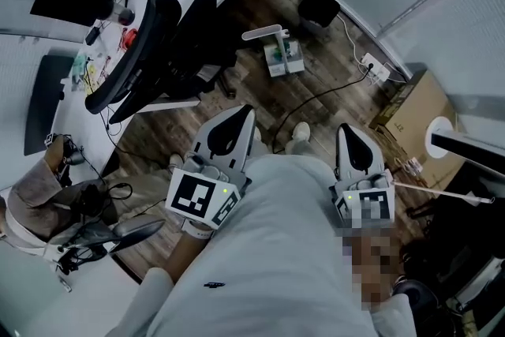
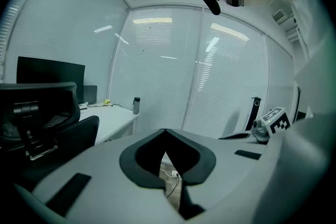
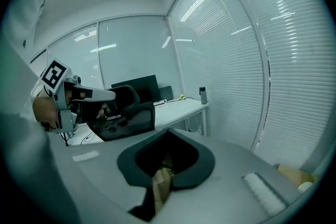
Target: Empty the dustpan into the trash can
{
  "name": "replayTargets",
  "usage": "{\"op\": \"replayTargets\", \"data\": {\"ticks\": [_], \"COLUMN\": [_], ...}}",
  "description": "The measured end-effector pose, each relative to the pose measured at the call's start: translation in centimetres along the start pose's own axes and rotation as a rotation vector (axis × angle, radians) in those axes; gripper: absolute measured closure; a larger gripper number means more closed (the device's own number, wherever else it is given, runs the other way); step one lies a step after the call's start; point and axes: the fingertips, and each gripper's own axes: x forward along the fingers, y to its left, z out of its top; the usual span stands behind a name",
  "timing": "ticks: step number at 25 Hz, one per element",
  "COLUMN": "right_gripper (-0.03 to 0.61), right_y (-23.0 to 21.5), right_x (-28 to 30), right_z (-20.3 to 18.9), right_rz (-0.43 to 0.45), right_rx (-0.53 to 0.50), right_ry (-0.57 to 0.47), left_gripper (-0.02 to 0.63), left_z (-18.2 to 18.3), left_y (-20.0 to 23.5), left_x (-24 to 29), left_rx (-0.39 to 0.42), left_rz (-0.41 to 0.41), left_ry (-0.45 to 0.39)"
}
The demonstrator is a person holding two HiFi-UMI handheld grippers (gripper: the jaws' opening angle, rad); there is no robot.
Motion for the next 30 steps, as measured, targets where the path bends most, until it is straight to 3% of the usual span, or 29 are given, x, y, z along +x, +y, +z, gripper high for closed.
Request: {"op": "replayTargets", "data": {"ticks": [10,16,24,30], "right_gripper": [0.569,0.569,0.569,0.569], "right_y": [-3.9,-4.9,-5.0,-5.6], "right_x": [0.0,0.8,3.2,5.8], "right_z": [-1.3,-0.8,-0.2,1.6], "right_rz": [0.017,0.017,0.001,-0.008], "right_rx": [0.026,0.039,0.022,0.005], "right_ry": [0.005,0.004,0.039,0.081], "left_gripper": [0.606,0.606,0.606,0.606], "left_z": [-1.2,-0.7,-1.2,0.4], "left_y": [-2.4,-2.0,0.2,2.9], "left_x": [0.5,1.4,4.7,8.7], "left_rx": [-0.019,-0.024,-0.073,-0.093], "left_rz": [0.075,0.079,0.041,0.011], "left_ry": [0.02,0.023,0.038,0.031]}}
